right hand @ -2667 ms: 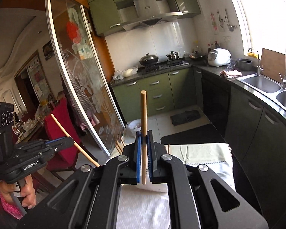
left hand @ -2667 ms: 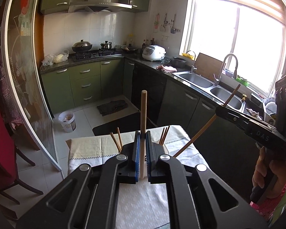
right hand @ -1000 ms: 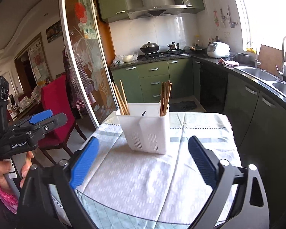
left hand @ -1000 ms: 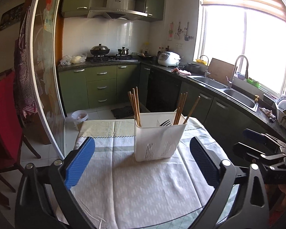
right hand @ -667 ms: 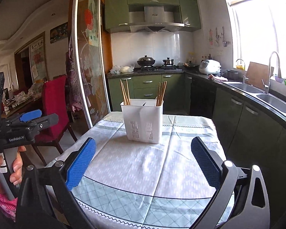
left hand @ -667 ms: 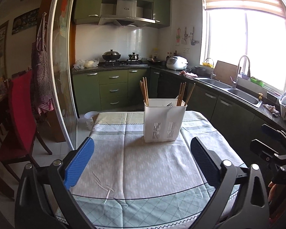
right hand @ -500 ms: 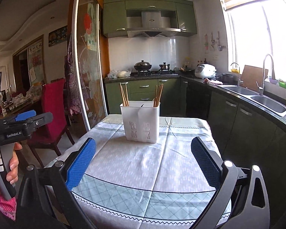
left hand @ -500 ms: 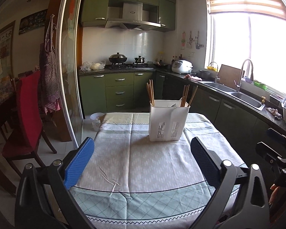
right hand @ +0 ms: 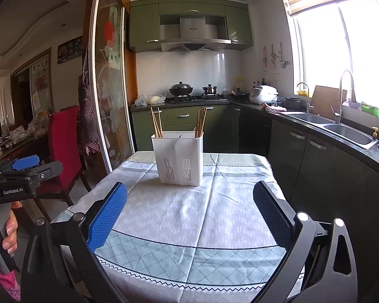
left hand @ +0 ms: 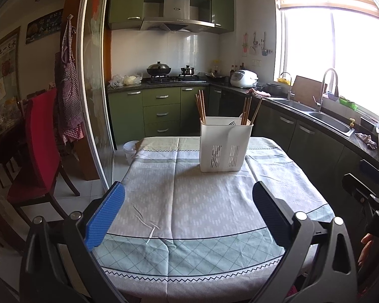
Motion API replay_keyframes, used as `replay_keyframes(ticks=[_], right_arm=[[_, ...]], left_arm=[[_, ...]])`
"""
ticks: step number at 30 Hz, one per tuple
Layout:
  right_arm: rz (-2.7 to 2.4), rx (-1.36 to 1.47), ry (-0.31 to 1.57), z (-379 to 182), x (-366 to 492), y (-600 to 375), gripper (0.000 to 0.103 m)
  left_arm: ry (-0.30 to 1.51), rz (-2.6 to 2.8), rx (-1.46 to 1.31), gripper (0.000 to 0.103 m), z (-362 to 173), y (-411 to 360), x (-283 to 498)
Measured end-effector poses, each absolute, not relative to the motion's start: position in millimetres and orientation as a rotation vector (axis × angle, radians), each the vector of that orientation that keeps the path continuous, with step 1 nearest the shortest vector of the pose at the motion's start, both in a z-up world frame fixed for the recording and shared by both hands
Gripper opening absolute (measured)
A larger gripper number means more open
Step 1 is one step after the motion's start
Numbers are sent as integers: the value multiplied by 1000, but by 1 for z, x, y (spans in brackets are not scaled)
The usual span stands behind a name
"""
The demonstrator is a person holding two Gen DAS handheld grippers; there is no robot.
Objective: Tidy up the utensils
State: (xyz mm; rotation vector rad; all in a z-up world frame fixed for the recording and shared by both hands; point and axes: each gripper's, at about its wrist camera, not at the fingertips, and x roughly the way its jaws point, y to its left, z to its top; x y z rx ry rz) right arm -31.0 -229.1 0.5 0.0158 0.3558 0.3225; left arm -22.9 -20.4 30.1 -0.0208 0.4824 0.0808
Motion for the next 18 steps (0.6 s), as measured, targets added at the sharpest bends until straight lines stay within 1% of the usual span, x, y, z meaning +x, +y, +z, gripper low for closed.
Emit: replay_keyframes(ticks=[18], right_arm=[[330,-7,357,1,-27,-217,98]], left_arm=[[498,81,-39,96,24,-13,-25]])
